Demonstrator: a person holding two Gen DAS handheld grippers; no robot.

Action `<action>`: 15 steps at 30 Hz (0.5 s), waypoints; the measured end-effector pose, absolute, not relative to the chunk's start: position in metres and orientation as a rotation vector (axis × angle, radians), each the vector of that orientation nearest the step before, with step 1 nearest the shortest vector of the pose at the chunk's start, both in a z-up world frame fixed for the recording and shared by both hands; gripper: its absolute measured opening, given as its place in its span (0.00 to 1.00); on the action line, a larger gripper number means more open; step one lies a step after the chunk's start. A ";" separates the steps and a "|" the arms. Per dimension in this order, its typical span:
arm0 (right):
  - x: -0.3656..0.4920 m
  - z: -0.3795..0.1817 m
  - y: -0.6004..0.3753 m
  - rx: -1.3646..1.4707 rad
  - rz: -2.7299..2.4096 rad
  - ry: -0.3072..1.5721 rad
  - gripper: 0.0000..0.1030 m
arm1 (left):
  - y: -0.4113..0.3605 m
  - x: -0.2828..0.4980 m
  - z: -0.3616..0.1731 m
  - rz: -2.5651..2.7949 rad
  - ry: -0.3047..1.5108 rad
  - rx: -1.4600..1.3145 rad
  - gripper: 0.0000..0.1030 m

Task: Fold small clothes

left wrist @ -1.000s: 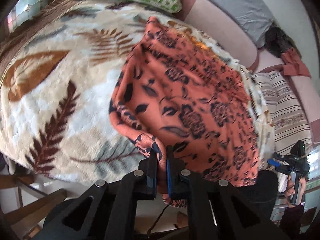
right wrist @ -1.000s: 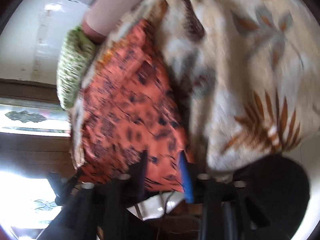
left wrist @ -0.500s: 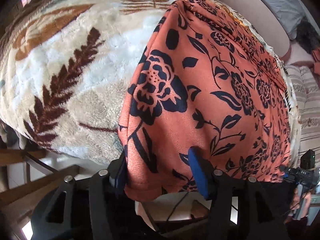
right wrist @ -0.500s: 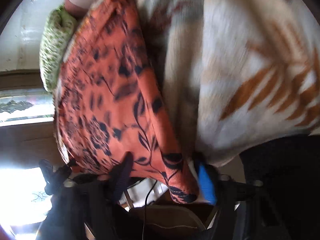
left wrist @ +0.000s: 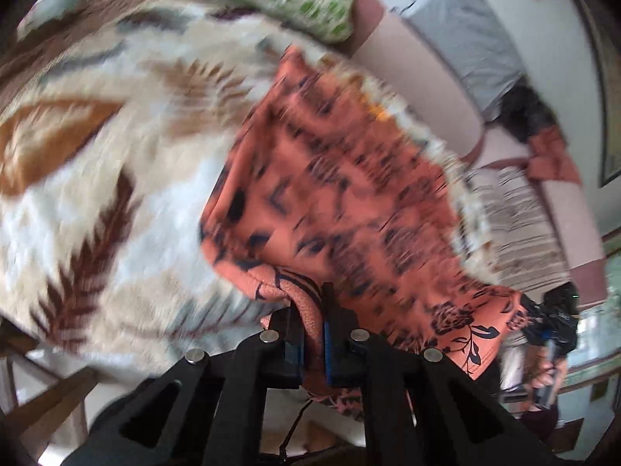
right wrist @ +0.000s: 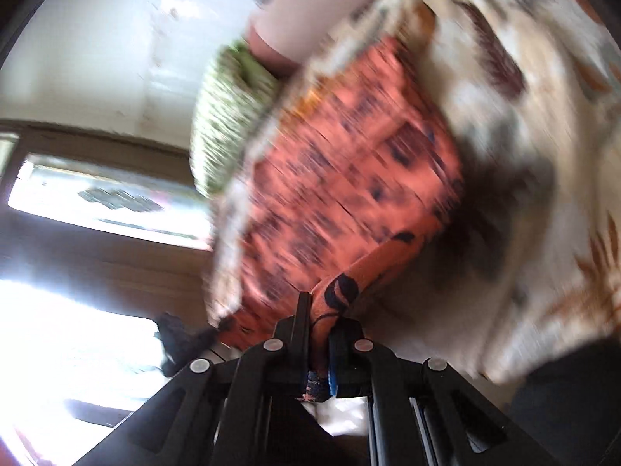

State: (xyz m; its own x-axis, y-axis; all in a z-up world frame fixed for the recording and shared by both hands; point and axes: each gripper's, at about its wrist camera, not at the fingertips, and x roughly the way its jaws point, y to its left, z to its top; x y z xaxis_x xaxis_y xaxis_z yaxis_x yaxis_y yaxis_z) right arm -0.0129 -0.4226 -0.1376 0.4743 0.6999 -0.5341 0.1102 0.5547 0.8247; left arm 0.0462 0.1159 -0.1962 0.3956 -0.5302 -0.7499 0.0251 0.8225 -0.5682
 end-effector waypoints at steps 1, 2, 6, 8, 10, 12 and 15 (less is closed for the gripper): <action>0.000 -0.131 -0.426 0.946 0.429 1.004 0.07 | 0.119 0.054 -0.188 -0.382 1.103 -0.530 0.06; 0.000 -0.131 -0.426 0.946 0.429 1.004 0.07 | 0.119 0.063 -0.180 -0.389 1.090 -0.541 0.06; 0.043 -0.124 -0.447 0.992 0.394 0.933 0.07 | 0.123 0.123 -0.158 -0.398 1.044 -0.581 0.06; 0.087 -0.127 -0.467 1.041 0.356 0.891 0.07 | 0.125 0.155 -0.162 -0.381 1.047 -0.612 0.06; 0.099 -0.128 -0.474 1.054 0.343 0.882 0.07 | 0.124 0.197 -0.172 -0.351 1.061 -0.645 0.06; 0.133 -0.138 -0.484 1.081 0.302 0.867 0.07 | 0.125 0.228 -0.184 -0.320 1.071 -0.663 0.06; 0.181 -0.157 -0.495 1.125 0.262 0.864 0.07 | 0.121 0.274 -0.205 -0.290 1.088 -0.694 0.06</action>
State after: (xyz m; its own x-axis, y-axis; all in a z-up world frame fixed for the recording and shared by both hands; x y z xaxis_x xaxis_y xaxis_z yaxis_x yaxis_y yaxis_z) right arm 0.1809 -0.4950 -0.1567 0.6583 0.5874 -0.4708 0.2278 0.4407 0.8683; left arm 0.2744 0.1215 -0.2048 0.4534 -0.5378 -0.7108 -0.1131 0.7563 -0.6444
